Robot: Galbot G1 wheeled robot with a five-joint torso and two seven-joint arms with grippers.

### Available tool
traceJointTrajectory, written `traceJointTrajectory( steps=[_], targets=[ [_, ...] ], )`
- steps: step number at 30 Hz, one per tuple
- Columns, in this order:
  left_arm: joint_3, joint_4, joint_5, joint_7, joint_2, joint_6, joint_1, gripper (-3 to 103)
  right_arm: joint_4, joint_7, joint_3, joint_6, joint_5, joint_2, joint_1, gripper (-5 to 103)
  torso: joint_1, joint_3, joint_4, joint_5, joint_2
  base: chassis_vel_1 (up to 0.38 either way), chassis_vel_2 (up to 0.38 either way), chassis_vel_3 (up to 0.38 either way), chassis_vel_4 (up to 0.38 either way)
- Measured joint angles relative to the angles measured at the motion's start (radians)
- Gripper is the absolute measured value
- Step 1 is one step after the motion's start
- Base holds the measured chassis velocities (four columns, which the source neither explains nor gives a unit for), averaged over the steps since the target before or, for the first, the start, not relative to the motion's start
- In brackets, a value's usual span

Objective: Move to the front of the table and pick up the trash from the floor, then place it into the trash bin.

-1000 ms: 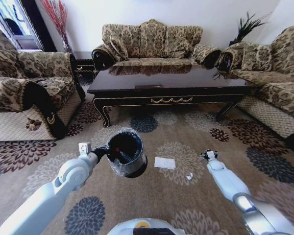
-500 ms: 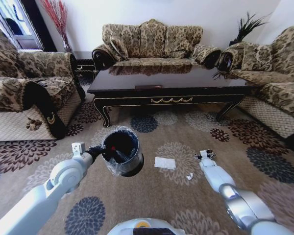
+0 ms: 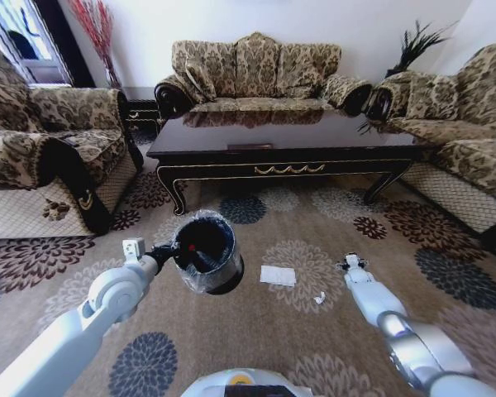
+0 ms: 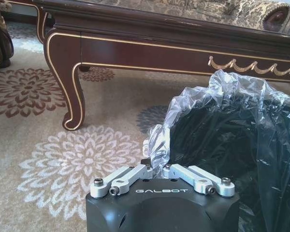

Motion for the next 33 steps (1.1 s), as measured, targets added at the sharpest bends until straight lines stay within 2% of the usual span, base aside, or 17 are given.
traceJointTrajectory(
  steps=[12,22,27,29,33],
  targets=[
    [0.013,0.012,0.034,0.013,-0.021,-0.023,-0.017,3,-0.034,0.010,0.000,-0.005,-0.012,0.041,0.031,100,0.000,0.000,0.0001,0.0001,0.000,0.000,0.000,0.000,0.000],
    [0.014,0.010,0.059,0.025,-0.044,-0.025,-0.003,3,-0.002,0.022,0.006,-0.007,-0.010,0.021,0.004,100,0.000,0.000,0.0001,0.0001,0.000,0.000,0.000,0.000,0.000],
    [-0.006,0.005,0.071,0.039,-0.052,-0.029,0.019,3,0.092,0.022,-0.002,-0.006,0.060,-0.013,-0.052,100,0.000,0.000,-0.0004,0.0001,0.000,0.000,0.000,0.000,0.000],
    [-0.009,0.008,0.078,0.043,-0.050,-0.030,0.027,3,0.192,0.004,-0.011,-0.002,0.158,-0.037,-0.099,100,0.000,0.000,0.0000,0.0001,0.000,0.000,0.000,0.000,0.000],
    [-0.007,0.025,0.081,0.045,-0.052,-0.032,0.027,3,0.325,-0.031,-0.013,0.050,0.221,-0.059,-0.155,100,0.000,0.000,-0.0001,0.0002,0.000,0.000,0.000,0.000,0.000]
  ],
)
